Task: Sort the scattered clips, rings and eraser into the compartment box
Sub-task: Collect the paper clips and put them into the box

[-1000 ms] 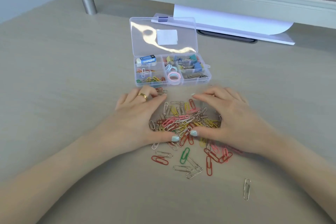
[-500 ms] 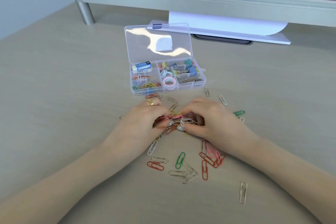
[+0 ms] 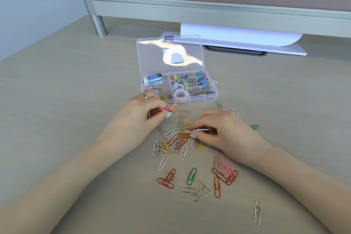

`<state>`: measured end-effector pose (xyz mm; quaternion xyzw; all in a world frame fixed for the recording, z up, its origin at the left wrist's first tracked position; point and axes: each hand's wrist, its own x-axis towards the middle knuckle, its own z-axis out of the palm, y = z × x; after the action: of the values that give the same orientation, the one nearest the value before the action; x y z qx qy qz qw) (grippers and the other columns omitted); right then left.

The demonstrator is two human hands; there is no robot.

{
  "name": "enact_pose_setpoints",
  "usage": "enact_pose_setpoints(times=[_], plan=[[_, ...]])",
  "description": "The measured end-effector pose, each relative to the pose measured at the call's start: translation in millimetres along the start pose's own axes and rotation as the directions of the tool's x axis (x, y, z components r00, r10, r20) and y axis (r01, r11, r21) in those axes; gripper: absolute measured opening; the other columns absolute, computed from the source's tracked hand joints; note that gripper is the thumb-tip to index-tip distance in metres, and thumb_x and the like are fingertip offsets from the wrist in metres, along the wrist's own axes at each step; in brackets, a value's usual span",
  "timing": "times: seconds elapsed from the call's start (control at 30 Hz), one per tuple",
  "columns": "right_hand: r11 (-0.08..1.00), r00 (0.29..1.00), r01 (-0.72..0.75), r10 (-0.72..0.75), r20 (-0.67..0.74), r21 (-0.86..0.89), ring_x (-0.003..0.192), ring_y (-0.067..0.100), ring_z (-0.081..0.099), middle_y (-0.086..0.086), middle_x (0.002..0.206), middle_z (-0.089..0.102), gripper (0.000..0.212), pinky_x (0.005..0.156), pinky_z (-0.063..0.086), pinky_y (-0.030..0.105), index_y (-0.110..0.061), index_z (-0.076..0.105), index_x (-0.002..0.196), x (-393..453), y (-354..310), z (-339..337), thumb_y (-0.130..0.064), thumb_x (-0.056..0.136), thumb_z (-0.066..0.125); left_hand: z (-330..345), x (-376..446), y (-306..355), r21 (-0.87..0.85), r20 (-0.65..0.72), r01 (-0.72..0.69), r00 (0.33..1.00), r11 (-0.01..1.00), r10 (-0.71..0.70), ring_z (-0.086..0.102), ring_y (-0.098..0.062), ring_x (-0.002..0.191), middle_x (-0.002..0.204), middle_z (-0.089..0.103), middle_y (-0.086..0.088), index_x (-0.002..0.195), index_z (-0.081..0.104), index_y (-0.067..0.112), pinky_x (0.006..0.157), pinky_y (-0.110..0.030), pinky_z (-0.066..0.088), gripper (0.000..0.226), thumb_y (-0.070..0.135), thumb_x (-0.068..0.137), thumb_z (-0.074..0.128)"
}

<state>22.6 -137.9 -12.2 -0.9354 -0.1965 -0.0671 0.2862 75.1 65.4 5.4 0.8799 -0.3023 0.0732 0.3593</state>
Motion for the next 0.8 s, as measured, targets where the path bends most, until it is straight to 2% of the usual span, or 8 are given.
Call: enact_pose_setpoints(times=[0.13,0.27,0.33,0.43,0.57,0.7,0.8], plan=[[1.0,1.0,0.004,-0.003,-0.02,0.031,0.067,-0.004,0.049,-0.015,0.07,0.054,0.012,0.063,0.037,0.007,-0.023,0.069,0.082,0.1,-0.2,-1.6,-0.029,0.079,0.06,-9.5,21.6,-12.0,0.069,-0.07,0.014,0.998,0.997,-0.01,0.046,0.008,0.066,0.069,0.049,0.01,0.078,0.067,0.008,0.061,-0.005,0.031,0.005,0.01,0.081,0.063],[0.997,1.0,-0.002,0.003,-0.019,0.079,0.065,0.002,0.052,-0.008,0.07,0.059,0.008,0.06,0.037,0.008,-0.021,0.07,0.081,0.6,-2.1,-5.1,-0.024,0.078,0.063,-6.7,36.1,-27.8,0.125,-0.076,0.05,0.996,0.991,-0.041,0.044,-0.003,0.063,0.077,0.054,-0.006,0.079,0.065,0.004,0.059,-0.008,0.032,0.009,0.009,0.083,0.06],[0.995,1.0,-0.018,0.02,-0.014,0.096,0.067,0.009,0.054,-0.005,0.071,0.061,0.006,0.06,0.04,0.013,-0.02,0.07,0.081,0.9,-3.3,-6.2,-0.021,0.079,0.065,-3.2,37.5,-31.7,0.142,-0.057,0.037,0.998,0.989,-0.029,0.042,-0.005,0.062,0.077,0.052,-0.006,0.078,0.064,0.004,0.058,-0.009,0.032,0.009,0.008,0.083,0.059],[0.995,0.999,-0.019,0.022,-0.029,0.1,0.067,0.016,0.056,-0.003,0.072,0.063,0.008,0.062,0.042,0.021,-0.021,0.07,0.081,3.0,-4.8,-6.6,-0.024,0.078,0.063,-0.2,38.3,-34.4,0.16,-0.049,0.021,0.999,0.987,-0.013,0.043,-0.016,0.067,0.077,0.051,-0.005,0.078,0.065,0.004,0.056,-0.019,0.027,0.008,0.006,0.082,0.059],[0.993,0.998,-0.015,0.022,-0.06,0.117,0.068,0.016,0.055,-0.002,0.073,0.066,0.005,0.06,0.041,0.018,-0.022,0.072,0.082,11.6,-8.6,-5.7,-0.02,0.079,0.069,1.1,37.9,-39.0,0.155,-0.055,0.016,0.998,0.988,-0.008,0.048,-0.017,0.072,0.081,0.056,-0.006,0.083,0.067,0.006,0.063,-0.022,0.031,0.008,0.008,0.082,0.059],[0.989,0.994,0.038,-0.023,-0.106,0.14,0.06,0.011,0.047,0.003,0.064,0.06,0.006,0.055,0.034,0.019,-0.015,0.071,0.079,29.2,-20.0,-7.0,-0.02,0.078,0.069,0.5,33.1,-40.2,0.079,-0.082,0.021,0.997,0.997,-0.015,0.049,-0.002,0.066,0.081,0.054,-0.001,0.086,0.068,0.01,0.064,-0.007,0.036,0.008,0.008,0.08,0.062],[0.981,0.99,0.013,0.014,-0.137,0.194,0.054,0.004,0.041,-0.003,0.058,0.055,0.006,0.056,0.031,0.015,-0.013,0.071,0.077,56.7,-28.2,-10.7,-0.018,0.079,0.069,-3.4,30.1,-40.6,0.033,-0.139,0.031,0.99,0.999,-0.026,0.051,0.0,0.068,0.079,0.053,0.001,0.082,0.068,0.01,0.064,-0.003,0.034,0.008,0.005,0.08,0.062]])
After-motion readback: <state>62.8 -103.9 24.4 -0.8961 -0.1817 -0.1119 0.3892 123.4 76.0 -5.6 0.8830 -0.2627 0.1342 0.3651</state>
